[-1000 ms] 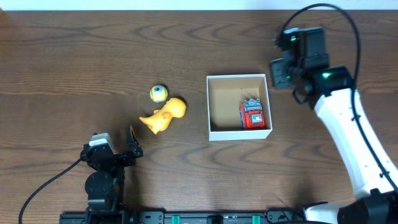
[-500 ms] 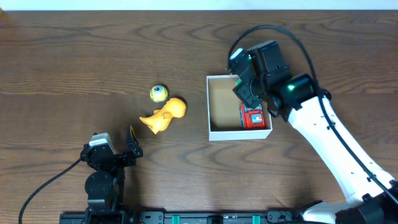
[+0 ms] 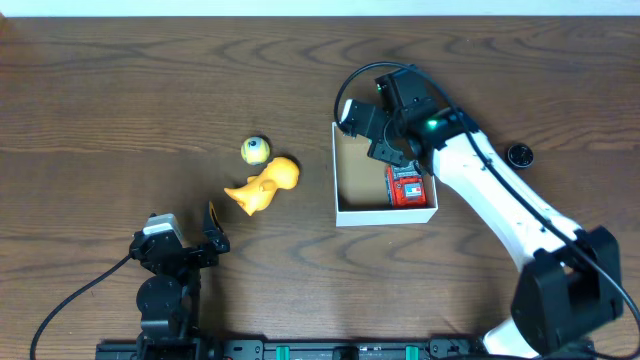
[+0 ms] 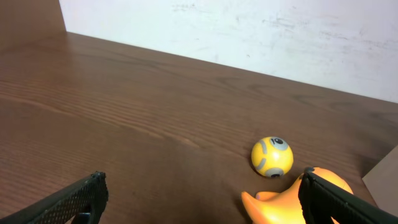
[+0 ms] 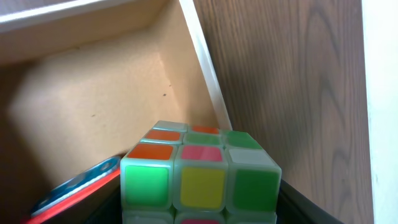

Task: Pack container
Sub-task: 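Carry the cube over the box's left side with the right gripper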

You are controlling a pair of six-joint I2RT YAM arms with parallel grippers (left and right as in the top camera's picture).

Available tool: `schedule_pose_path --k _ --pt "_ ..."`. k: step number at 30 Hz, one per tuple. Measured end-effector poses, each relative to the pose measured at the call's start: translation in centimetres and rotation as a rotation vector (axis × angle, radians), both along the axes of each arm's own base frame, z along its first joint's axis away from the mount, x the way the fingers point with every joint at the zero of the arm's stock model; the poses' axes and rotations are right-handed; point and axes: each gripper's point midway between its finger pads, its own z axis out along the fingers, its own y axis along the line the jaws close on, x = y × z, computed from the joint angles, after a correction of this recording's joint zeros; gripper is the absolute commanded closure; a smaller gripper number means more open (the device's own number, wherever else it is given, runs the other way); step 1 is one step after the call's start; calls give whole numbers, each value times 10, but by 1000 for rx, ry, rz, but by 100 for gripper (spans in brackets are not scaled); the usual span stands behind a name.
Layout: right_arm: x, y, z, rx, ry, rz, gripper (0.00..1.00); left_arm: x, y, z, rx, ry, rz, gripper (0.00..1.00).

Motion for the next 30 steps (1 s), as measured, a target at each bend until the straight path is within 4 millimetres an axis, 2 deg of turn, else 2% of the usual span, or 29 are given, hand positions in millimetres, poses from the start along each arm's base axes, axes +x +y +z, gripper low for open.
schedule_pose_path --k 9,15,20,27,30 --pt "7 -4 -12 -36 6 28 39 0 0 0 0 0 0 2" --pt "12 -17 -35 -65 53 11 40 0 0 0 0 0 0 2" --pt "12 -26 -36 -70 65 -7 39 0 0 0 0 0 0 2" --pt "11 -27 -37 -74 71 -5 39 0 0 0 0 0 0 2" --pt "11 -27 -37 -74 72 -5 36 0 0 0 0 0 0 2"
